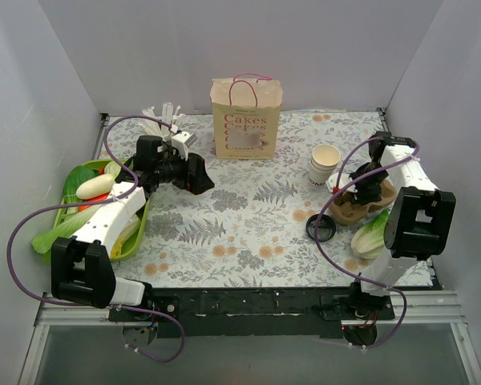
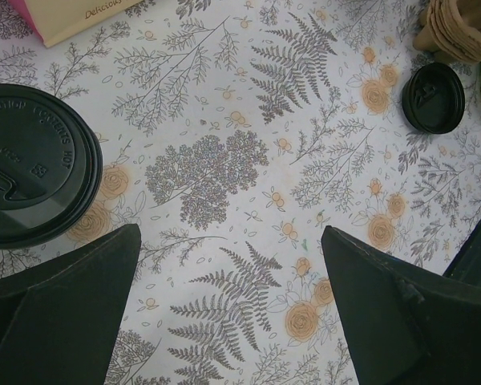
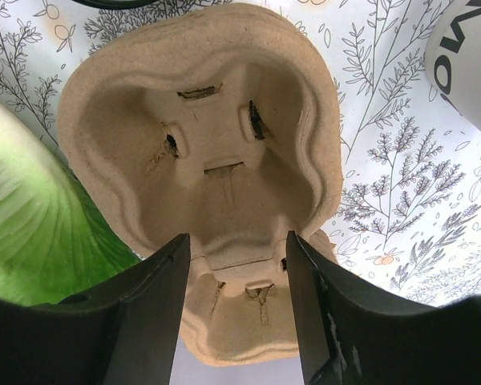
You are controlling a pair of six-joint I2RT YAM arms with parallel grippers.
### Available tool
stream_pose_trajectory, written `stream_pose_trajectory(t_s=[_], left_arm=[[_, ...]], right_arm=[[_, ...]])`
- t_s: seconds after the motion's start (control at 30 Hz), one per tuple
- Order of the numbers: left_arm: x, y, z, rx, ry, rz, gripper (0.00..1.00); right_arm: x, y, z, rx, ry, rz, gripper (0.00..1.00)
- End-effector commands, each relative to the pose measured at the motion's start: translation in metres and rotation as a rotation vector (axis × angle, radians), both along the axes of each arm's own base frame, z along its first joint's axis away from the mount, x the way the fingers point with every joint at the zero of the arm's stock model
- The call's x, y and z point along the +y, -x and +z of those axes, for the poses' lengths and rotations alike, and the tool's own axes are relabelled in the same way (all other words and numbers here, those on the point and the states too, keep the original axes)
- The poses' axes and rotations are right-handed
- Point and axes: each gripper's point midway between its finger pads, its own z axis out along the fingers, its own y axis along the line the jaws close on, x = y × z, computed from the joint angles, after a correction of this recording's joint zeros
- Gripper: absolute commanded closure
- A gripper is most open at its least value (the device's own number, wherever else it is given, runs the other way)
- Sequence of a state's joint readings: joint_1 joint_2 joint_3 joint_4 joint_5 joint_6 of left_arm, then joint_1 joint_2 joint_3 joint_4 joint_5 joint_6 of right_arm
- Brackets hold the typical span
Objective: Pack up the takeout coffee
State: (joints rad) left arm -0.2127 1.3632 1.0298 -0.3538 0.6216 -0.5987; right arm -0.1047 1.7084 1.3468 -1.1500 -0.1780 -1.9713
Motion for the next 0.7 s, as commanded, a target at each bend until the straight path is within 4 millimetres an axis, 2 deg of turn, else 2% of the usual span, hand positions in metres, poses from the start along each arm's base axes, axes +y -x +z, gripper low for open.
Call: stream_pose_trajectory(t_s=[0.0, 0.2, 0.67], left_arm=[[-0.002, 0.005, 0.013, -0.048, 0.013, -0.018, 0.02], [-0.004, 0.003, 0.012, -0.041, 0.022, -0.02, 0.02], [-0.004, 0.005, 0.008, -0.031, 0.025, -0.016, 0.02]], right_arm=[[-0.005, -0.008, 0.007, -0.019, 0.041, 0.104, 0.42], [-0.009, -0.005, 0.003, 0.011, 0.064, 0.096, 0.43], [-0.006, -0.004, -0.005, 0.003, 0.076, 0.114, 0.45]])
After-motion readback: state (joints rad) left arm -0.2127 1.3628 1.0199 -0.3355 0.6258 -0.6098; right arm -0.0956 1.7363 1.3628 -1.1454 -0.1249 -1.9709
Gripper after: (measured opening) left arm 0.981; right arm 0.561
